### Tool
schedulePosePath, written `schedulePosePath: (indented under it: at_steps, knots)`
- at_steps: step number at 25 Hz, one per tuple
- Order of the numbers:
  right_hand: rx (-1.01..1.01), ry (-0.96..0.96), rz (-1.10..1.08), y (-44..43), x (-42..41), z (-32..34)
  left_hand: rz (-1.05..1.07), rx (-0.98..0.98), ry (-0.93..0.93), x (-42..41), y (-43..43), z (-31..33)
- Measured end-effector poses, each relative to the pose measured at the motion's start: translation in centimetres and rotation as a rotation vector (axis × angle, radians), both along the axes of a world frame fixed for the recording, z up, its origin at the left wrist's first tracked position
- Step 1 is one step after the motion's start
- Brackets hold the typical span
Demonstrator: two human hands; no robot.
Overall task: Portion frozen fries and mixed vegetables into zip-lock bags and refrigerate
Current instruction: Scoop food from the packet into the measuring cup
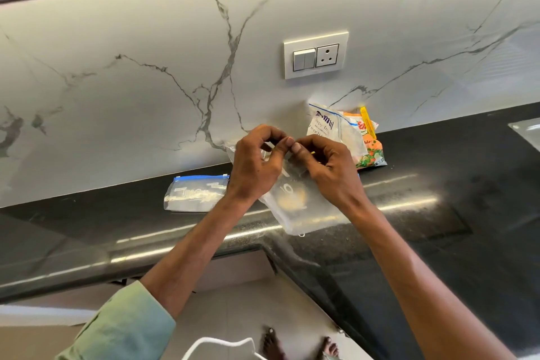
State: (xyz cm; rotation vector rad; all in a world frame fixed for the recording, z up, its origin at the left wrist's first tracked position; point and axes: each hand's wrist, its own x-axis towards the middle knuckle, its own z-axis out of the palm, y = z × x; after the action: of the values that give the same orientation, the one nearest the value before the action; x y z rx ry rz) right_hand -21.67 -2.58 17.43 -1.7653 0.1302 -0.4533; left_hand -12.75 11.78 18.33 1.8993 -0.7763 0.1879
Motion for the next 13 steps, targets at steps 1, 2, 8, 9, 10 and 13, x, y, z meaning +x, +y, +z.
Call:
schedulePosePath:
  at_steps: [1, 2, 8, 9, 10, 13]
  knots:
    - [-0.039, -0.005, -0.029, 0.1, 0.1, 0.0, -0.006, 0.045, -0.032, -0.1, -0.2, -0.3]
    - [-0.074, -0.014, -0.060, 0.2, 0.1, -0.1, -0.017, 0.074, -0.045, -0.2, -0.4, -0.6]
    - [-0.210, -0.006, -0.224, -1.0, -1.3, -1.8, 0.157, -0.155, 0.093, 2.1, 1.1, 0.5]
    - [-0.199, 0.008, -0.223, -1.3, -1.6, -2.0, 0.196, -0.190, 0.117, 2.6, 1.5, 0.5]
    - [-0.184, 0.018, -0.222, -1.6, -1.9, -2.1, 0.221, -0.206, 0.135, 2.9, 1.7, 0.5]
    - [-0.166, -0.013, -0.240, -2.0, -2.1, -1.9, 0.289, -0.228, 0.089, 2.5, 1.5, 0.0]
